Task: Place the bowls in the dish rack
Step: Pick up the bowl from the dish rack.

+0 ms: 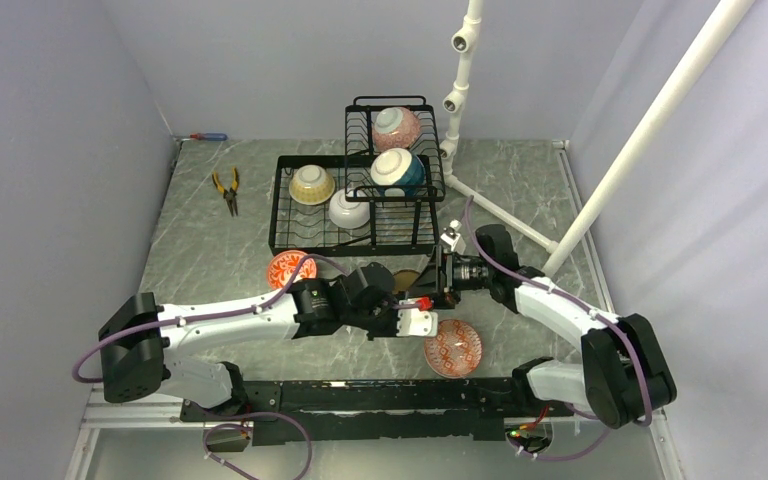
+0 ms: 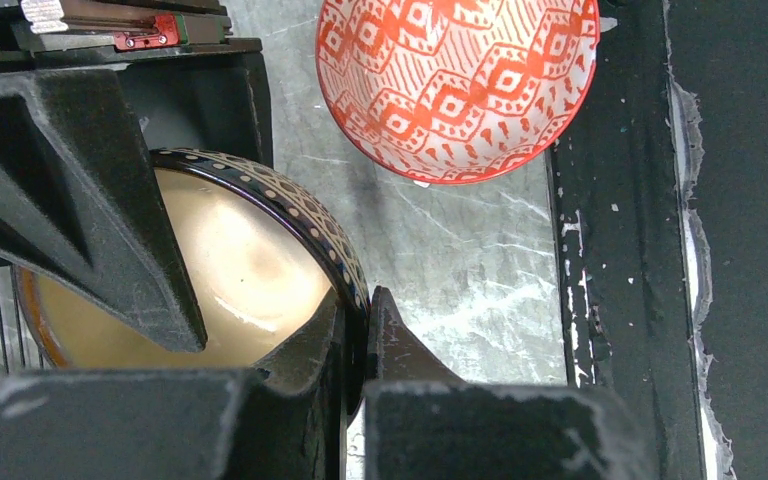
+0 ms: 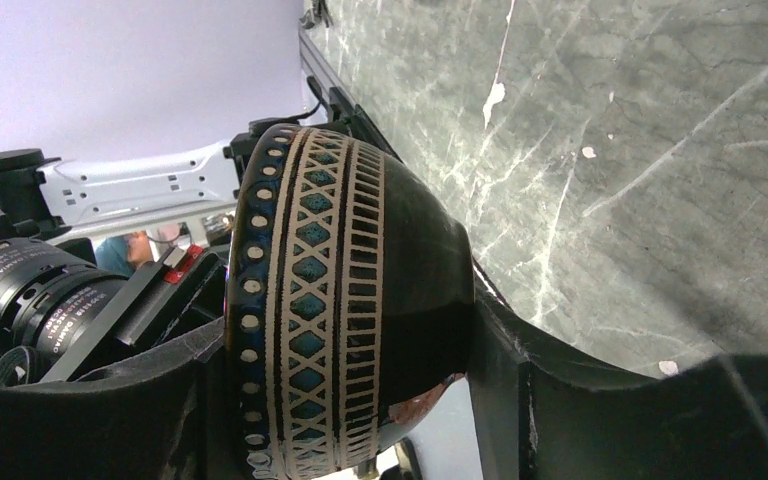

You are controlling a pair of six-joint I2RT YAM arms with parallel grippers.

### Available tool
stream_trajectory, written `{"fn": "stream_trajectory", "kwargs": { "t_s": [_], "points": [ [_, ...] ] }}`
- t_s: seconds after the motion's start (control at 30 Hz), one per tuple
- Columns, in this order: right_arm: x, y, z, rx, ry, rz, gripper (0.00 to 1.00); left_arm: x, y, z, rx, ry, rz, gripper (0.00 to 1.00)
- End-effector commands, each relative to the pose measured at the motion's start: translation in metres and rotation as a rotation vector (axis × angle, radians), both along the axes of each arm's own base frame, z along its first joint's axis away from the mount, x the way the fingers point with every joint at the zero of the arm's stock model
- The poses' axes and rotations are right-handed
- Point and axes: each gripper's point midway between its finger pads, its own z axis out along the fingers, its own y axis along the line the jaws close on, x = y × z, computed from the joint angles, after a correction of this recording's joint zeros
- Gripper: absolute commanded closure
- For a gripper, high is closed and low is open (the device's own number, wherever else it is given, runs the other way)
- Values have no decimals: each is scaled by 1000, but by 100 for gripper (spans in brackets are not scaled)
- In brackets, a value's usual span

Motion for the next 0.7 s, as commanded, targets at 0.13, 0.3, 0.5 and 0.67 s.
{"fn": "stream_trajectory", "kwargs": {
  "t_s": [0.13, 0.3, 0.5, 0.67],
  "points": [
    [8, 5, 19, 21, -82, 50, 97, 18, -19, 42, -116, -103, 35, 97],
    [12, 5, 24, 7, -98, 40, 100, 27, -10, 45, -120, -141, 96, 72],
    [16, 6, 29, 12, -99, 31, 100, 29, 2, 48, -138, -199, 129, 50],
    [16, 7, 31, 18, -93, 32, 100, 24, 9, 33, -98, -187, 121, 50]
  ]
}}
